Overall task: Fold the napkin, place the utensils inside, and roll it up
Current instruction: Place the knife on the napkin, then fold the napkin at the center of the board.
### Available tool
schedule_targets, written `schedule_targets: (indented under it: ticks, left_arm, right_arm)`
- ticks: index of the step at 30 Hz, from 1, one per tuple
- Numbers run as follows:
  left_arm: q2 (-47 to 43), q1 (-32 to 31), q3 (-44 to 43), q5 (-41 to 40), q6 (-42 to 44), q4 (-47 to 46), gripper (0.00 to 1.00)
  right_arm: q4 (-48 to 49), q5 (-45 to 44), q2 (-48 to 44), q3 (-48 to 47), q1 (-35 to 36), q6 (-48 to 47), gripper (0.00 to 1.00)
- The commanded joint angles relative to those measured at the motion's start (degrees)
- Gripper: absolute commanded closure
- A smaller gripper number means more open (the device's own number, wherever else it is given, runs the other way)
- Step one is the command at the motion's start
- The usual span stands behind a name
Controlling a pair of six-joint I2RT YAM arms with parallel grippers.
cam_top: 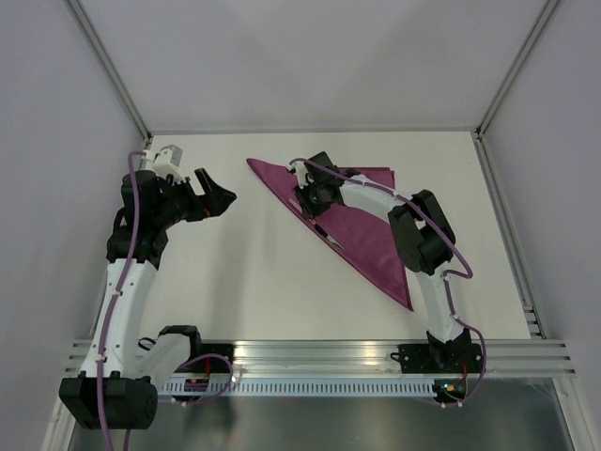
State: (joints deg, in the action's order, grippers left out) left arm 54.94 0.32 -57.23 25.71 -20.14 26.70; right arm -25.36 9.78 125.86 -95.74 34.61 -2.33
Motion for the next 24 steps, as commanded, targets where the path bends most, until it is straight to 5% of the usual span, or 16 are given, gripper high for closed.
schedule_targets:
  ticks: [1,9,18,24]
  left_arm:
    - [0.5,0.4,-0.1,0.2,-2.5,-2.4,0.03]
    - [1.3,-3.7,2.0,1.3,-3.4,-10.5,0.03]
    - [7.9,-34.1,7.0,-20.3,2.1,-26.6,0.05]
    - [21.7,-56.9,8.6,-34.5,12.2,-41.0,0.06]
  right_arm:
    - [-1.4,1.4,-0.4,-2.8,0.4,0.9,0.66]
    - [-3.8,2.0,-8.4,-3.3,-1.1,2.1,0.64]
    - [-5.9,10.6,-26.4,5.6,-21.6,5.3,0.64]
    - [-8.2,17.0,-35.4,13.4,-37.8,3.6,0.62]
